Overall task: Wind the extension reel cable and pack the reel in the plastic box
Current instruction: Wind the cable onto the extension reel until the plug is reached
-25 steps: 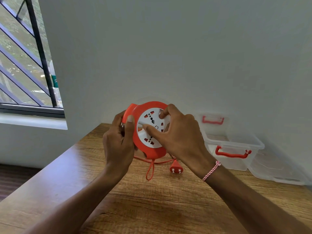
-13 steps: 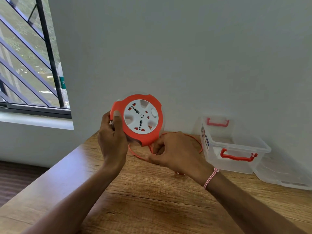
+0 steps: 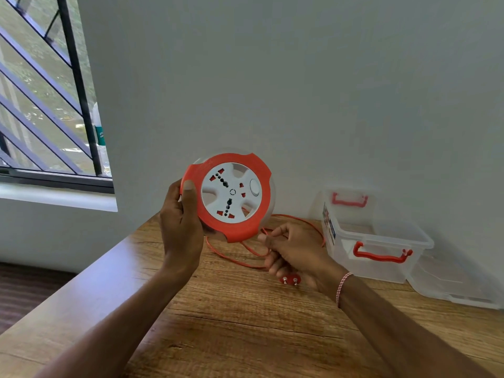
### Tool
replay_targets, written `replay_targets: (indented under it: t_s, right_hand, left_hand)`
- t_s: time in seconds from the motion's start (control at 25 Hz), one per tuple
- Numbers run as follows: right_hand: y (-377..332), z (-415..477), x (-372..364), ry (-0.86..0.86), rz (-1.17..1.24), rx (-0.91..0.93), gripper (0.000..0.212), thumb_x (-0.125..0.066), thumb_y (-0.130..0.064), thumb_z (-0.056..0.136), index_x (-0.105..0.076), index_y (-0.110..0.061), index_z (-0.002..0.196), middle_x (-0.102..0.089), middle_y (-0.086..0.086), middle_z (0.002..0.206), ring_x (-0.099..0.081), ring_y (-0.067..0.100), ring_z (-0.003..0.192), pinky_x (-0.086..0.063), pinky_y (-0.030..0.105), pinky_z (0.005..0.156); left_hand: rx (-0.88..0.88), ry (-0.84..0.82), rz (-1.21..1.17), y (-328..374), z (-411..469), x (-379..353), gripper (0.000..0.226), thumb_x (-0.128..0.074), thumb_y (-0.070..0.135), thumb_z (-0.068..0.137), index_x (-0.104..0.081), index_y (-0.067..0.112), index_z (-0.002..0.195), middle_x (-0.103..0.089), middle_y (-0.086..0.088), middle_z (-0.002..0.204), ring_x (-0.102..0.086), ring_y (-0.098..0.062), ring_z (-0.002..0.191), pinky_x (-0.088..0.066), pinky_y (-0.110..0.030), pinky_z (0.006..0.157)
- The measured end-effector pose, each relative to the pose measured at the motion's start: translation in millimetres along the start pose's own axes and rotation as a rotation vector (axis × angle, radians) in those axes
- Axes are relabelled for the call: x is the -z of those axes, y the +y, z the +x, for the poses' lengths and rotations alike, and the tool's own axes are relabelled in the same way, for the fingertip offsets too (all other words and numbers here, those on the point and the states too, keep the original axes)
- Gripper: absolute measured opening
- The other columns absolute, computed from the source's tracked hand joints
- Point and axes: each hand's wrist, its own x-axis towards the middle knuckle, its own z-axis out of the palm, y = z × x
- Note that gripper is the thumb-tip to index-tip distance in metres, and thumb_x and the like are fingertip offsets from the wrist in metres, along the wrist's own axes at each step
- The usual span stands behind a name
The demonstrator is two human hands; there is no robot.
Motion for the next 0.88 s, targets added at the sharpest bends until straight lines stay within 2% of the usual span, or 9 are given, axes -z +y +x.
replay_targets:
  t_s: [0.2, 0.32, 0.4, 0.44, 0.52, 0.64, 0.76, 0.88]
  right_hand:
    - [-8.0, 2.0, 12.7, 0.261, -0.179, 0.306, 0.031, -0.062, -0.039, 0.098, -0.073, -0.015, 0.081, -0.06, -0.002, 0.053, -0.052, 0.014, 0.042, -0.044, 0.025, 0.044]
    - [-23.6, 1.5, 21.4, 0.484, -0.171, 0.559, 0.028, -0.061, -0.041, 0.098, -0.072, -0.022, 0.081, -0.058, -0.011, 0.058, -0.051, 0.008, 0.05, -0.044, 0.026, 0.052]
    - [-38.9, -3.7, 27.4, 0.545, -0.208, 0.725, 0.023, -0.062, -0.037, 0.099, -0.07, -0.021, 0.085, -0.061, -0.011, 0.064, -0.056, 0.009, 0.055, -0.049, 0.028, 0.055]
    - [-46.6, -7.7, 29.9, 0.526, -0.256, 0.795, 0.019, -0.063, -0.034, 0.098, -0.069, -0.02, 0.087, -0.063, -0.009, 0.068, -0.059, 0.011, 0.055, -0.052, 0.03, 0.055]
    - [-55.2, -13.3, 35.1, 0.382, -0.425, 0.941, 0.003, -0.068, -0.021, 0.095, -0.068, -0.019, 0.092, -0.068, -0.008, 0.08, -0.066, 0.012, 0.062, -0.057, 0.031, 0.056]
    - [-50.7, -7.6, 40.6, 0.166, -0.889, 1.152, 0.022, -0.068, -0.005, 0.088, -0.07, -0.02, 0.103, -0.069, -0.007, 0.101, -0.067, 0.01, 0.083, -0.058, 0.03, 0.065]
    - [-36.4, 6.2, 41.9, 0.08, -1.152, 1.202, 0.02, -0.076, -0.015, 0.087, -0.076, -0.023, 0.105, -0.071, -0.005, 0.108, -0.067, 0.011, 0.091, -0.059, 0.032, 0.071]
    - [-22.8, 17.9, 43.1, 0.011, -1.204, 1.139, 0.018, -0.078, -0.014, 0.085, -0.079, -0.023, 0.1, -0.074, -0.006, 0.113, -0.068, 0.012, 0.099, -0.06, 0.037, 0.075]
  left_hand:
    - [0.017, 0.032, -0.005, -0.7, 3.4, 2.6, 0.031, -0.04, 0.037, 0.108, -0.055, 0.023, 0.131, -0.068, 0.013, 0.107, -0.072, 0.009, 0.087, -0.055, -0.01, 0.059]
    - [0.035, 0.055, -0.014, -0.1, 6.3, 3.7, 0.025, -0.04, 0.038, 0.108, -0.055, 0.028, 0.126, -0.067, 0.016, 0.105, -0.071, 0.01, 0.086, -0.054, -0.009, 0.058]
    - [0.045, 0.062, -0.014, 0.3, 7.0, 3.1, 0.024, -0.04, 0.038, 0.108, -0.055, 0.029, 0.125, -0.067, 0.017, 0.104, -0.071, 0.011, 0.085, -0.054, -0.009, 0.058]
    - [0.047, 0.063, -0.011, 0.2, 6.8, 2.8, 0.024, -0.04, 0.038, 0.108, -0.055, 0.029, 0.124, -0.067, 0.017, 0.103, -0.071, 0.011, 0.084, -0.054, -0.009, 0.057]
    - [0.05, 0.057, -0.01, -0.1, 6.0, 2.1, 0.024, -0.04, 0.038, 0.108, -0.055, 0.028, 0.124, -0.067, 0.016, 0.103, -0.071, 0.01, 0.083, -0.054, -0.009, 0.057]
    - [0.063, 0.06, -0.019, -0.2, 5.7, 2.8, 0.024, -0.04, 0.039, 0.108, -0.056, 0.03, 0.124, -0.068, 0.015, 0.104, -0.072, 0.008, 0.084, -0.054, -0.01, 0.057]
    - [0.076, 0.069, -0.036, 0.1, 7.2, 3.3, 0.022, -0.04, 0.039, 0.108, -0.056, 0.031, 0.122, -0.069, 0.015, 0.104, -0.073, 0.007, 0.083, -0.054, -0.01, 0.057]
    - [0.088, 0.087, -0.051, 1.4, 8.2, 4.2, 0.02, -0.04, 0.039, 0.108, -0.056, 0.034, 0.119, -0.069, 0.016, 0.102, -0.073, 0.006, 0.082, -0.055, -0.01, 0.057]
